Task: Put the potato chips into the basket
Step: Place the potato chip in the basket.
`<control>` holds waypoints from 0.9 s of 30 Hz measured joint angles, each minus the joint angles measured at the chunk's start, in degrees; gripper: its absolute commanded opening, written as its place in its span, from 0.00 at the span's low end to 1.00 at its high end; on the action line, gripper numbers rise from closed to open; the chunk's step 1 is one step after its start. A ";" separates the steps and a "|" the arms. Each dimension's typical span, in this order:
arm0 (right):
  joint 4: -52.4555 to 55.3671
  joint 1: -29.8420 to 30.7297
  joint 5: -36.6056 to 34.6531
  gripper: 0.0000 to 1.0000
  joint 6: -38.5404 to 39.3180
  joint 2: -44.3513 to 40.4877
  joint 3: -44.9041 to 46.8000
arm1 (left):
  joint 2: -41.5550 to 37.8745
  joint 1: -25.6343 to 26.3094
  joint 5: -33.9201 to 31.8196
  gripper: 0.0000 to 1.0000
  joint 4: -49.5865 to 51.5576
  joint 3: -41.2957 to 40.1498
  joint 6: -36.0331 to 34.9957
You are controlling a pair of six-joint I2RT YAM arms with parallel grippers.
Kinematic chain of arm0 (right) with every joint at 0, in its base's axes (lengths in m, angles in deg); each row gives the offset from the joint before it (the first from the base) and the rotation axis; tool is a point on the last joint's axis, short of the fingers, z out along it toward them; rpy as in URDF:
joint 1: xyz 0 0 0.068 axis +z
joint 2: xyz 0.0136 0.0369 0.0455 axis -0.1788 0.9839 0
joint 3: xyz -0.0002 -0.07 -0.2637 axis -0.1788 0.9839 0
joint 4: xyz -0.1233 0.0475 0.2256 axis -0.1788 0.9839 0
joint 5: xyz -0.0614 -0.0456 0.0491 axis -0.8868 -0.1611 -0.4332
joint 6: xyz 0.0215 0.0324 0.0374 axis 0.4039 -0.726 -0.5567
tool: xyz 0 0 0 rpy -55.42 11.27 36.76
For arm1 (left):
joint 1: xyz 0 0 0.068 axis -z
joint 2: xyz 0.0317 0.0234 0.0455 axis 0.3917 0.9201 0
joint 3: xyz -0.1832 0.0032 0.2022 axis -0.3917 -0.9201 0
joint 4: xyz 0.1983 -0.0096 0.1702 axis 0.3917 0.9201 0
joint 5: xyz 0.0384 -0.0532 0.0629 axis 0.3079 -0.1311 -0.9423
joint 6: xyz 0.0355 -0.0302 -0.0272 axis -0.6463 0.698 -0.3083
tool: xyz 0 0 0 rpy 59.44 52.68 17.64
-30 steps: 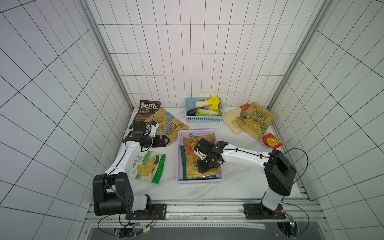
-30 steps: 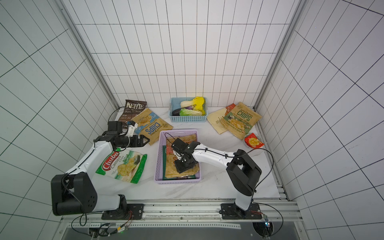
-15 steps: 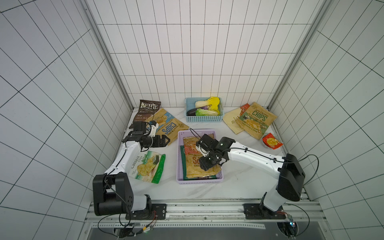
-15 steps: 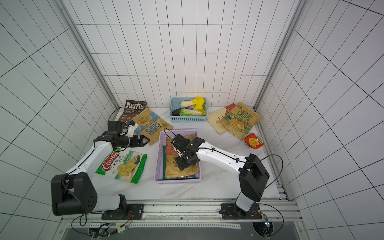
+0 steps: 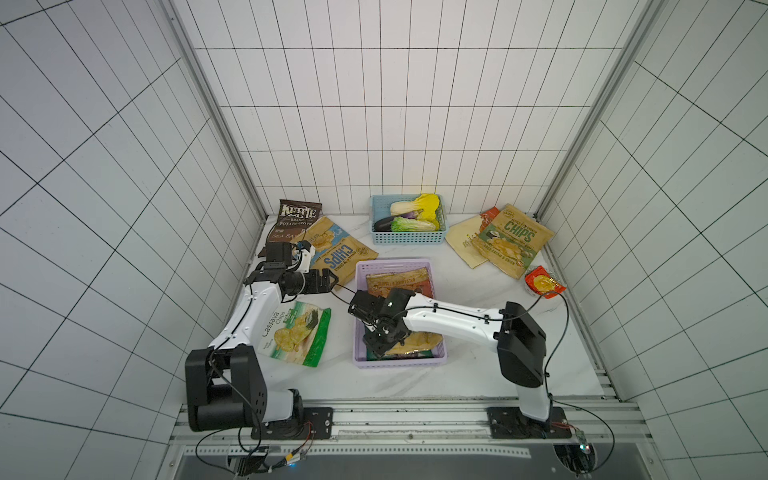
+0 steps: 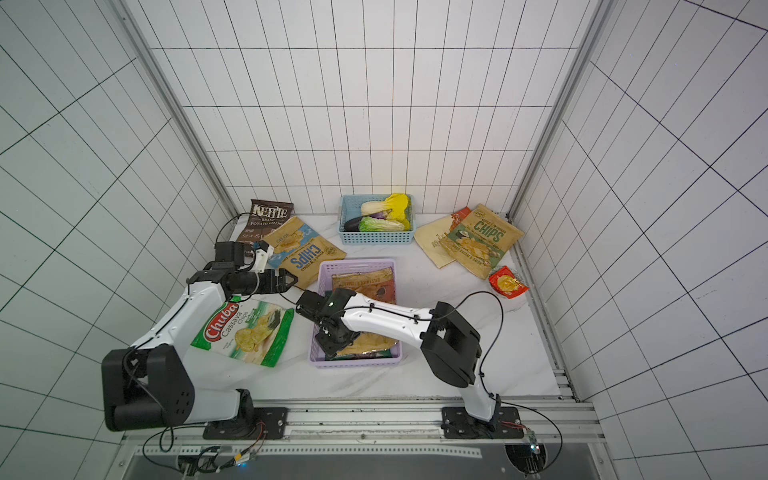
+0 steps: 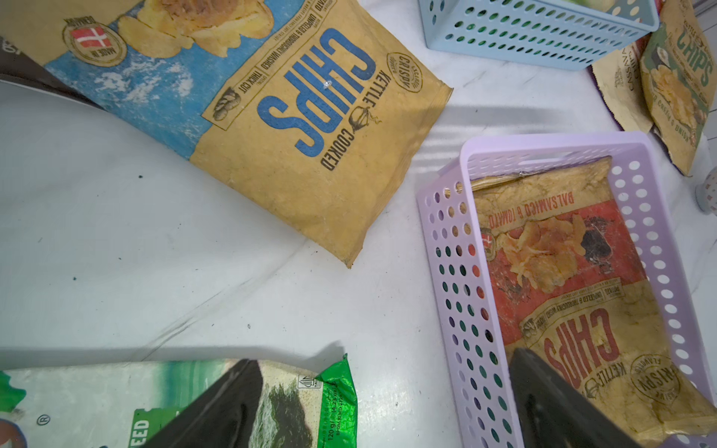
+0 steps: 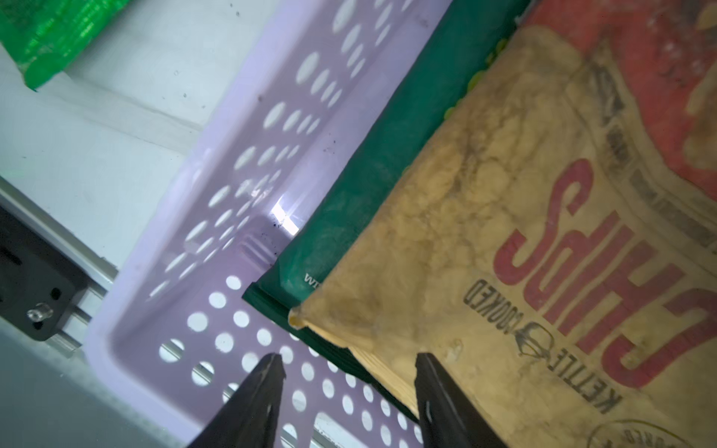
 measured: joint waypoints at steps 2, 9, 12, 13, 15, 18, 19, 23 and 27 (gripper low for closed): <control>0.83 0.35 -0.68 0.60 -0.11 1.53 -0.96 | 0.00 -0.20 -0.70 0.98 -0.09 0.13 0.33; 2.47 0.35 -2.32 0.41 -0.48 4.02 -2.40 | -0.02 -0.33 -1.73 0.98 -0.13 0.13 0.85; 2.84 0.33 -2.95 0.22 -0.57 4.11 -2.40 | -0.02 -0.33 -1.75 0.98 -0.13 0.13 0.87; 2.93 0.33 -3.10 0.19 -0.59 4.11 -2.40 | -0.02 -0.33 -1.75 0.98 -0.13 0.13 0.87; 2.91 0.33 -3.17 0.10 -0.70 4.11 -2.40 | -0.02 -0.33 -1.77 0.98 -0.13 0.13 0.87; 2.89 0.37 -3.23 0.00 -0.83 4.11 -2.40 | -0.02 -0.33 -1.77 0.98 -0.13 0.13 0.87; 2.89 0.35 -3.23 0.00 -0.81 4.09 -2.40 | -0.02 -0.33 -1.77 0.98 -0.13 0.13 0.87; 2.75 0.35 -3.15 0.00 -0.76 4.04 -2.40 | -0.02 -0.33 -1.77 0.98 -0.13 0.13 0.87; 2.51 0.35 -2.67 0.00 -0.59 3.89 -2.40 | -0.02 -0.33 -1.77 0.98 -0.13 0.13 0.85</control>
